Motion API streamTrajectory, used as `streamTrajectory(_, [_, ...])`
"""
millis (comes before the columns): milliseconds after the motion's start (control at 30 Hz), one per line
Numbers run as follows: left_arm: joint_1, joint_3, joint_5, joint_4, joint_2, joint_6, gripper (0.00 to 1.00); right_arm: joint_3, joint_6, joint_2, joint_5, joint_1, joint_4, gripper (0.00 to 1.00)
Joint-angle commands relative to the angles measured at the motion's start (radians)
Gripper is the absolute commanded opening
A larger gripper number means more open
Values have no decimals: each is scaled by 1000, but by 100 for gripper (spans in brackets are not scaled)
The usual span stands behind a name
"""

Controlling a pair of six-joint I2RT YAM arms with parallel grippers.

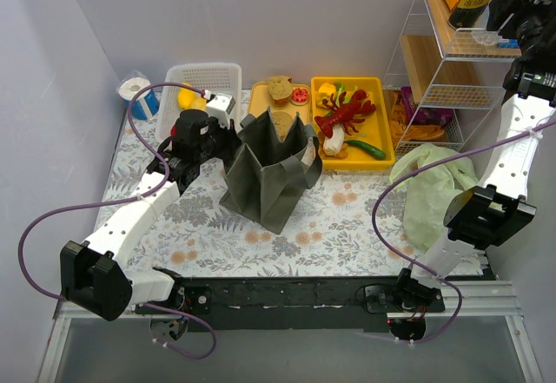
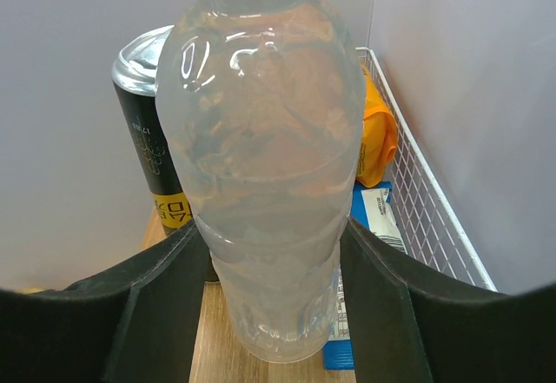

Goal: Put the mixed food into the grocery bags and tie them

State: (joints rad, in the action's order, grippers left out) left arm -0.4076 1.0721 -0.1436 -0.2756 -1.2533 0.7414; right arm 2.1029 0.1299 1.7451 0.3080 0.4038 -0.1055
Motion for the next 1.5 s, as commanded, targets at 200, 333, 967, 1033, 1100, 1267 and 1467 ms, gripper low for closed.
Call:
streamTrajectory(200, [1, -21, -17, 7, 2, 4, 0, 37, 8, -94, -40, 4, 139, 22])
streamTrajectory(333, [1, -21, -21, 6, 2, 3, 0, 75, 10, -91, -47, 4, 145, 11])
streamTrajectory(967, [1, -21, -28, 7, -1, 4, 0, 91, 23, -167, -57, 4, 191, 1])
streamTrajectory(1033, [1, -21, -30, 6, -3, 6, 0, 63, 23, -202, -53, 4, 208, 1])
streamTrajectory(1100, [1, -21, -31, 6, -1, 6, 0, 23, 25, -229, -52, 4, 231, 1])
streamTrajectory(1267, [1, -21, -34, 6, 0, 7, 0, -15, 22, -295, -46, 4, 234, 1])
streamTrajectory(1467, [1, -21, -37, 6, 2, 9, 0, -207, 85, -436, 19, 0, 306, 1])
